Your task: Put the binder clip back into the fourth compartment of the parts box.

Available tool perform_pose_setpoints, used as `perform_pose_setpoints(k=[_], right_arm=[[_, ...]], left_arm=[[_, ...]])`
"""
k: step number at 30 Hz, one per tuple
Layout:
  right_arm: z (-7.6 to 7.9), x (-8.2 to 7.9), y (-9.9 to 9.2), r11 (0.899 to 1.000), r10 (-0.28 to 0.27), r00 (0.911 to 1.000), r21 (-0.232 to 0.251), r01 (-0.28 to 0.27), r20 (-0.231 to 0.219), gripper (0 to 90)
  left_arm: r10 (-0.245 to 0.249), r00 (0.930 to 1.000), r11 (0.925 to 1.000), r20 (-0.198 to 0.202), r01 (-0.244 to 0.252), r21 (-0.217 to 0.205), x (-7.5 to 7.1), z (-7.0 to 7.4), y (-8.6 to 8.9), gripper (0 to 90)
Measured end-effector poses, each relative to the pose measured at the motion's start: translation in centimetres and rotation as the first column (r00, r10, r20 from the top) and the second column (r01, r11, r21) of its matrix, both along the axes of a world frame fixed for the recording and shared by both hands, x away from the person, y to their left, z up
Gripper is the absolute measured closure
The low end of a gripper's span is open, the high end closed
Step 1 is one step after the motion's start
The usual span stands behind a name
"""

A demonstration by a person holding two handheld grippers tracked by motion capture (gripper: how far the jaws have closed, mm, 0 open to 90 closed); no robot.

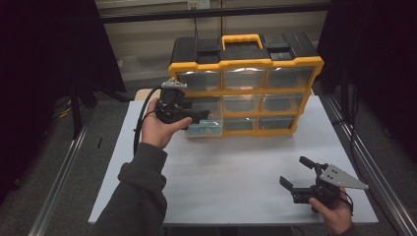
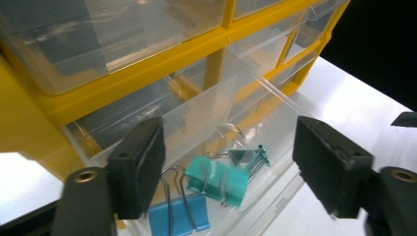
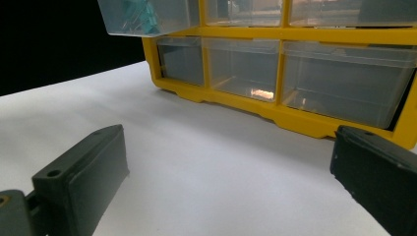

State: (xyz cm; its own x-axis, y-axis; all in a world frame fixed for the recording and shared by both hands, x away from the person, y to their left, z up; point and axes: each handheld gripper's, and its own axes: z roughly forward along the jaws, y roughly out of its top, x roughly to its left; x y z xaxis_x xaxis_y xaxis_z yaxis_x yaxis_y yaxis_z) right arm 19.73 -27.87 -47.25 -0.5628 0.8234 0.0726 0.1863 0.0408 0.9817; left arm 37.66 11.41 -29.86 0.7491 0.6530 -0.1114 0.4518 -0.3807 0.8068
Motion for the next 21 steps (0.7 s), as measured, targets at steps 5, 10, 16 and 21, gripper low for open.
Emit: perform_pose_setpoints(k=[5, 10, 16, 21], right_arm=[[0.0, 0.1, 0.3, 1.0, -0.002, 1.0, 0.009, 0.002, -0.007, 0.4], [0.0, 0.1, 0.3, 1.0, 0.0, 1.0, 0.01, 0.0, -0.008, 0.4], [0.1, 0.1, 0.6, 1.0, 0.008, 0.9999, 0.008, -0.008, -0.011, 0.4], [0.1, 0.1, 0.3, 1.0, -0.002, 1.0, 0.006, 0.002, -0.006, 0.4]], left_arm=[[0.011, 0.9998, 0.9993, 0.014, -0.01, -0.037, -0.6, 0.1, 0.7, 22.8], [0.012, 0.9997, 0.9983, 0.023, -0.011, -0.057, -1.3, 0.1, 1.4, 18.9], [0.014, 0.9993, 0.9957, 0.036, -0.011, -0.092, -2.1, -0.1, 2.5, 14.9], [0.028, 0.9987, 0.993, 0.043, -0.023, -0.116, -2.9, -0.5, 3.5, 13.1]])
